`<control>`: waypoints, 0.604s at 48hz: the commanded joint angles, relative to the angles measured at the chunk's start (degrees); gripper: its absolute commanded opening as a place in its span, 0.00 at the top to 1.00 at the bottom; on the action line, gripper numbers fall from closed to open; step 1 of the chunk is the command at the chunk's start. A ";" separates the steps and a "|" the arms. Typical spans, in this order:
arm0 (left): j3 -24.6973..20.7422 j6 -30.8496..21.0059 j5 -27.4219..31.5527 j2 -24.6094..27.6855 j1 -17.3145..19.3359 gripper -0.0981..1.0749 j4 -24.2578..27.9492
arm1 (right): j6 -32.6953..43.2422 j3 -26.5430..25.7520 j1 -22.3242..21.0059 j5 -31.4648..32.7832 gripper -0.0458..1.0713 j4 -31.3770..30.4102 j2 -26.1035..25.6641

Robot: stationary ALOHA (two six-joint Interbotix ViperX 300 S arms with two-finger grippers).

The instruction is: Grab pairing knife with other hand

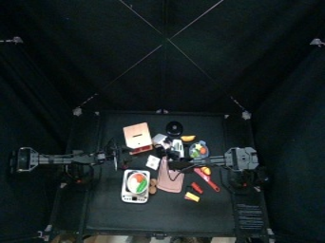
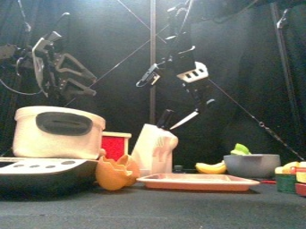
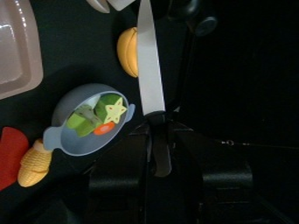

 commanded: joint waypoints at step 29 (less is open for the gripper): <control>0.09 0.09 -0.44 0.00 -0.09 0.17 0.53 | -2.11 -1.49 -1.32 -0.88 0.44 1.14 0.44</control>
